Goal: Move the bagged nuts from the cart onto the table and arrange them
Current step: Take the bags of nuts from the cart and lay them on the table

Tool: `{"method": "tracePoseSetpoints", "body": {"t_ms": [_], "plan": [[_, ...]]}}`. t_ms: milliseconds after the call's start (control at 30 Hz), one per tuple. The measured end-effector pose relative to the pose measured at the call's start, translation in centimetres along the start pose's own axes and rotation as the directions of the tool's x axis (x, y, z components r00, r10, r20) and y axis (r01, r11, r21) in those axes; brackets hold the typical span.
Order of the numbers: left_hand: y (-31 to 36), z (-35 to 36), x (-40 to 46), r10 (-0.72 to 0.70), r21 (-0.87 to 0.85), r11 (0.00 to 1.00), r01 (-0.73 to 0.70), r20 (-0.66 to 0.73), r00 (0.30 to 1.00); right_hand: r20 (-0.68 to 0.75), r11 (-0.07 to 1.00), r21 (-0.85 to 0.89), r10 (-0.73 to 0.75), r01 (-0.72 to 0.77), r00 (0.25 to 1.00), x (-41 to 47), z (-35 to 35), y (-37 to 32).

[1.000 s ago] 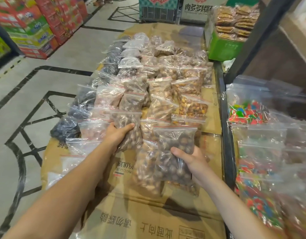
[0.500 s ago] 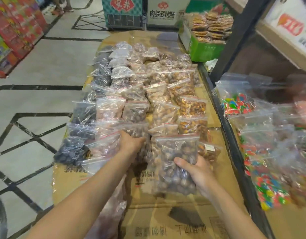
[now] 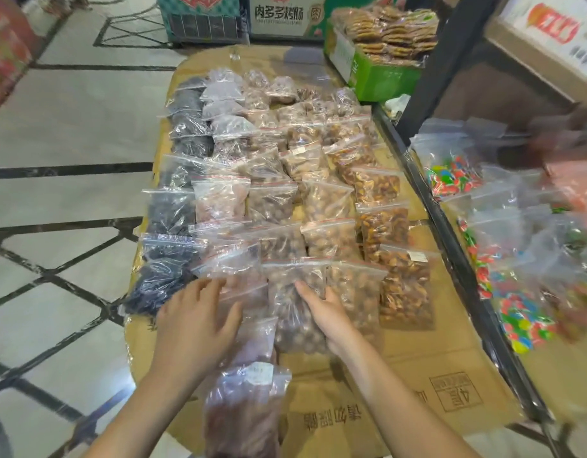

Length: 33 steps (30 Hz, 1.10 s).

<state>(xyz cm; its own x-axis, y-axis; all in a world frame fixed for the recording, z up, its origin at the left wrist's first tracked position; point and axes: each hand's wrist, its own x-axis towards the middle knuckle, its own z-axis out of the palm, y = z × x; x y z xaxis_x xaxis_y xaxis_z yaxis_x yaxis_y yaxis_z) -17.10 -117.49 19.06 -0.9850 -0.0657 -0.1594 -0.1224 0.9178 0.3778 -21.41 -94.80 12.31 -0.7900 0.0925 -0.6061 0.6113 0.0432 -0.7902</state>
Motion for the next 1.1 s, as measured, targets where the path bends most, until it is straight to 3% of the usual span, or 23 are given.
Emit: {"method": "tracePoseSetpoints", "body": {"t_ms": [267, 467, 600, 700, 767, 900, 1100], "plan": [[-1.5, 1.0, -1.9, -0.052, 0.096, 0.994, 0.055, -0.036, 0.998, -0.111, 0.929, -0.368, -0.094, 0.047, 0.989, -0.6, -0.8, 0.3], [0.0, 0.8, -2.1, -0.045, 0.126, 0.991, 0.05, -0.046, 0.998, -0.048, 0.862, -0.495, -0.151, 0.108, 0.987, -1.4, -1.6, 0.7], [1.3, 0.7, -2.0, -0.039, 0.164, 0.985, 0.046, -0.044, 0.998, 0.003, 0.813, -0.576, -0.095, 0.079, 0.995, -1.9, -1.7, 0.7], [2.8, 1.0, -2.0, 0.01, 0.219, 0.976, 0.003, -0.059, 0.998, 0.065, 0.788, -0.589, -0.177, 0.181, 0.982, -3.1, -2.2, 0.7], [3.8, 1.5, -2.0, 0.035, 0.24, 0.971, -0.015, -0.08, 0.996, 0.132, 0.717, -0.634, -0.269, 0.29, 0.954, -3.9, -2.8, 0.9], [5.8, 2.6, -1.2, 0.016, 0.264, 0.964, -0.001, -0.055, 0.998, 0.281, 0.416, -0.771, -0.458, 0.483, 0.843, -4.2, -4.5, 0.7], [8.1, 3.2, 0.4, -0.054, 0.267, 0.962, 0.06, -0.029, 0.998, 0.331, 0.282, -0.807, -0.511, 0.519, 0.793, -4.0, -6.9, -3.3]]}}
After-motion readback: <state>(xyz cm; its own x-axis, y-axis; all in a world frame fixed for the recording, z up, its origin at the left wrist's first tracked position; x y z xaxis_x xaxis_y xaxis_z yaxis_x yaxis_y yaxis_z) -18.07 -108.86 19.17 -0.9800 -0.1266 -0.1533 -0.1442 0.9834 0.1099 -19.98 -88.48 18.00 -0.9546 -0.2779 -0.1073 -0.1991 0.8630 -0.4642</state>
